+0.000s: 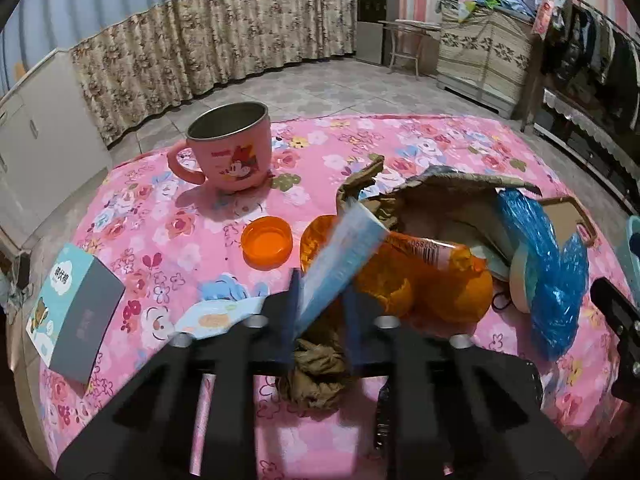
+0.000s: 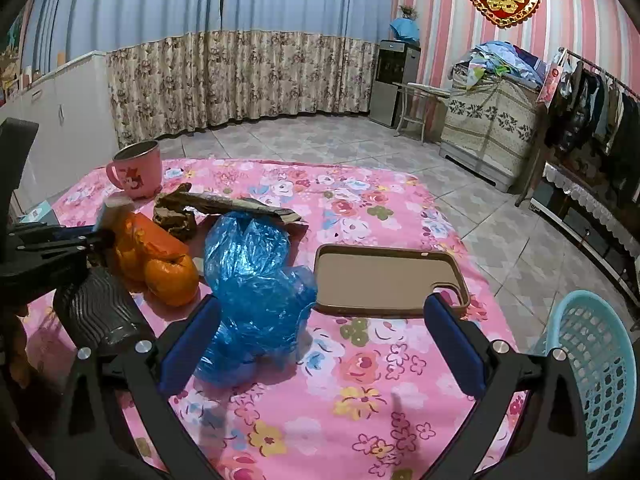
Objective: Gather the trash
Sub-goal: 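Reach the right gripper to the blue plastic bag and grasp it, then carry the blue bag with the right gripper and release it into the blue basket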
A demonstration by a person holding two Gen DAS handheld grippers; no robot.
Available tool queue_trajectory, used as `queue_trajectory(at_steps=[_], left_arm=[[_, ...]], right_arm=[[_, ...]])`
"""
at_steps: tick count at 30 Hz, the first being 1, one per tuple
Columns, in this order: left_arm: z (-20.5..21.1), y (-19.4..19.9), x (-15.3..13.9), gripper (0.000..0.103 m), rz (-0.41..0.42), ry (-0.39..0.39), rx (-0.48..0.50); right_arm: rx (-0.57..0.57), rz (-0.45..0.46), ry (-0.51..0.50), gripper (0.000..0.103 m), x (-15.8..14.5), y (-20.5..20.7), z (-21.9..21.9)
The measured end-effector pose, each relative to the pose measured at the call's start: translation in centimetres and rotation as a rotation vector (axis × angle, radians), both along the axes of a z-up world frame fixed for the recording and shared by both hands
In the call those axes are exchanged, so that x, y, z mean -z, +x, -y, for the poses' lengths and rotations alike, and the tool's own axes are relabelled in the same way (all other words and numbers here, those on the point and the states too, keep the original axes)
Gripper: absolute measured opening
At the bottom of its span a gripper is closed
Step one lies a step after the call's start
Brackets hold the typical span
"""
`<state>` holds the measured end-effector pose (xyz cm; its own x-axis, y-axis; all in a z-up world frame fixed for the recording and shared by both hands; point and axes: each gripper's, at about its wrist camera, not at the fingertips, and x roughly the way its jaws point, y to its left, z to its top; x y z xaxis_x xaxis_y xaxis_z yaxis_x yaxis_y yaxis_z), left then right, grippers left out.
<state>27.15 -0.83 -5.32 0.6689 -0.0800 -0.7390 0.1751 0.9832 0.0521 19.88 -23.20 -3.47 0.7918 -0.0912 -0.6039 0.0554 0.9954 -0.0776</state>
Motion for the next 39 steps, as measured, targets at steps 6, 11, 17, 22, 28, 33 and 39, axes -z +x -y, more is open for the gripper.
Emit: queue_trajectory(at_steps=[6, 11, 17, 22, 28, 33, 39], left_arm=[[-0.1, -2.0, -2.2, 0.006, 0.111, 0.053, -0.004], [-1.0, -4.1, -4.2, 0.006, 0.187, 0.084, -0.04], [-1.5, -4.2, -4.5, 0.006, 0.171, 0.074, -0.059], [-1.4, -4.3, -4.4, 0.006, 0.174, 0.087, -0.06], [-1.5, -5.1, -6.6, 0.006, 0.223, 0.078, -0.089], [0.1, -7.1, -10.2, 0.006, 0.293, 0.079, -0.079], [4.4, -10.8, -12.3, 0.006, 0.333, 0.066, 0.009]], right_arm=[[-0.017, -0.001, 0.007, 0.099, 0.1, 0.2, -0.6], [-0.036, -0.03, 0.005, 0.093, 0.6, 1.0, -1.2], [-0.081, -0.096, 0.027, 0.062, 2.0, 2.2, -1.9], [-0.123, -0.092, 0.053, 0.015, 1.9, 1.8, -1.8], [-0.11, -0.01, 0.088, 0.009, -0.5, 0.1, -0.3], [-0.113, 0.064, 0.132, 0.009, -3.4, -2.5, 2.1], [-0.083, 0.114, 0.145, 0.009, -5.5, -6.1, 6.1]])
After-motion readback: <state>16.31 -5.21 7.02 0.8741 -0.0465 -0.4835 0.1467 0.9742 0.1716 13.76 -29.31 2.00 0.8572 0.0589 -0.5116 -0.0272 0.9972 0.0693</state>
